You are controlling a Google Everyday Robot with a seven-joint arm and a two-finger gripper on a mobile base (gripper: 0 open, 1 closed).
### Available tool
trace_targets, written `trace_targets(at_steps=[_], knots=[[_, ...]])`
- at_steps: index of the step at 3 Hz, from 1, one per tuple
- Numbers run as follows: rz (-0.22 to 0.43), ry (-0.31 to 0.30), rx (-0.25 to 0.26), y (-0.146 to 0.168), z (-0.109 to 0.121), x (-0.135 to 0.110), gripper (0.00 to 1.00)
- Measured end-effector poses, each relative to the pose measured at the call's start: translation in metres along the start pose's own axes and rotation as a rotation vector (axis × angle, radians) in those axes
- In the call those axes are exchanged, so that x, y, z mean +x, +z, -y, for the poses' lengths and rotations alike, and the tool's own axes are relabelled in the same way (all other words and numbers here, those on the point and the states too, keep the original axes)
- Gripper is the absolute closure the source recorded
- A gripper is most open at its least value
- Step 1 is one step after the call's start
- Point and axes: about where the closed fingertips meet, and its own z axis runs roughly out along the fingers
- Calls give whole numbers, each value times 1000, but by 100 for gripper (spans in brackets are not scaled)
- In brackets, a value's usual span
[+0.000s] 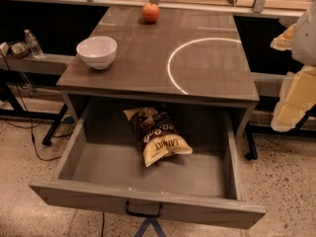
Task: Pick brown chip bag from top drawer and place on counter
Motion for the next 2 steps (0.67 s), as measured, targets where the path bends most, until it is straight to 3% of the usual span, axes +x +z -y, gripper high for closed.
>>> trace_targets(at_steps=[1,2], knots=[[0,0,0,0,0,0,0],[13,42,-7,12,-5,5,0]])
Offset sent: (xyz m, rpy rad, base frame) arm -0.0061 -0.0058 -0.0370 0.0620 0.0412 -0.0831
